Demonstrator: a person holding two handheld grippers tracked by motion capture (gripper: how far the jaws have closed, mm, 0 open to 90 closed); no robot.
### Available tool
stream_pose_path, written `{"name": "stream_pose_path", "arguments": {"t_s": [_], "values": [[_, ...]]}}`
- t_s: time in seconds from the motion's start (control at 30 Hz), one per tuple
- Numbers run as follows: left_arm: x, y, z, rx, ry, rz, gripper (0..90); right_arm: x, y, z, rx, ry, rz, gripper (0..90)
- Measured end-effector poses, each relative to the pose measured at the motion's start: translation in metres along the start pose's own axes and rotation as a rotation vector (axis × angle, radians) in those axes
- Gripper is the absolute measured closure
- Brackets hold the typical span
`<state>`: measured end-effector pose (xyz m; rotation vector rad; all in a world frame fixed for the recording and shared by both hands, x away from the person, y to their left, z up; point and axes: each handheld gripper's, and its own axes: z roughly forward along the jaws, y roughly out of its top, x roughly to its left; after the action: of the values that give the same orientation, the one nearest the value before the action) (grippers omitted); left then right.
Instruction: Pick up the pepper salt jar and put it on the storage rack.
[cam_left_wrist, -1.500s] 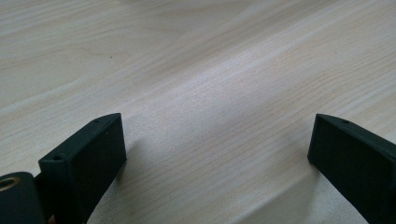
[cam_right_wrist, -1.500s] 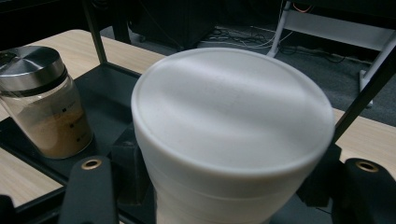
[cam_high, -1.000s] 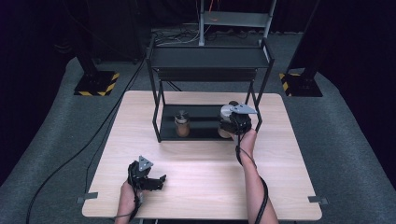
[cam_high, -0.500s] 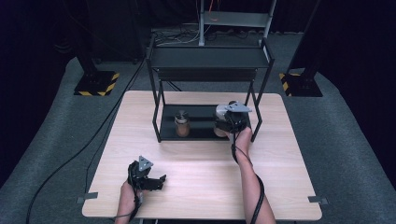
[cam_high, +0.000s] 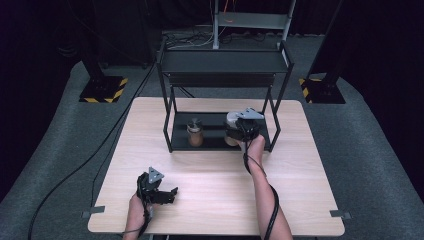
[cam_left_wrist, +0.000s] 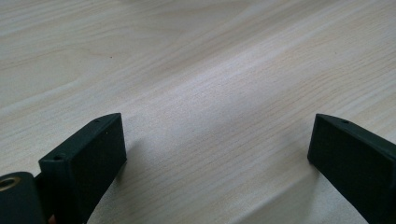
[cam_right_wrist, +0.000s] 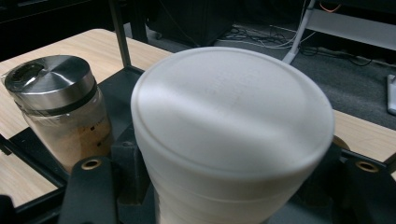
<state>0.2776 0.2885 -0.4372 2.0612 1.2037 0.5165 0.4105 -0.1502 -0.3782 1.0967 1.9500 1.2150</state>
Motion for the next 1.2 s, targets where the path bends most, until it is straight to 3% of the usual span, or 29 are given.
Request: {"name": "stream_pose_path", "arguments": {"t_s": [0.7, 1.2], "values": [[0.000, 0.000, 0.000, -0.001, -0.001, -0.001, 3.8, 0.011, 0.002, 0.020, 0.015, 0.043, -0.003, 33.2], [0.000, 0.000, 0.000, -0.001, 0.000, 0.000, 3.9, 0.013, -0.002, 0.025, 0.023, 0.049, 0.007, 33.2]]}}
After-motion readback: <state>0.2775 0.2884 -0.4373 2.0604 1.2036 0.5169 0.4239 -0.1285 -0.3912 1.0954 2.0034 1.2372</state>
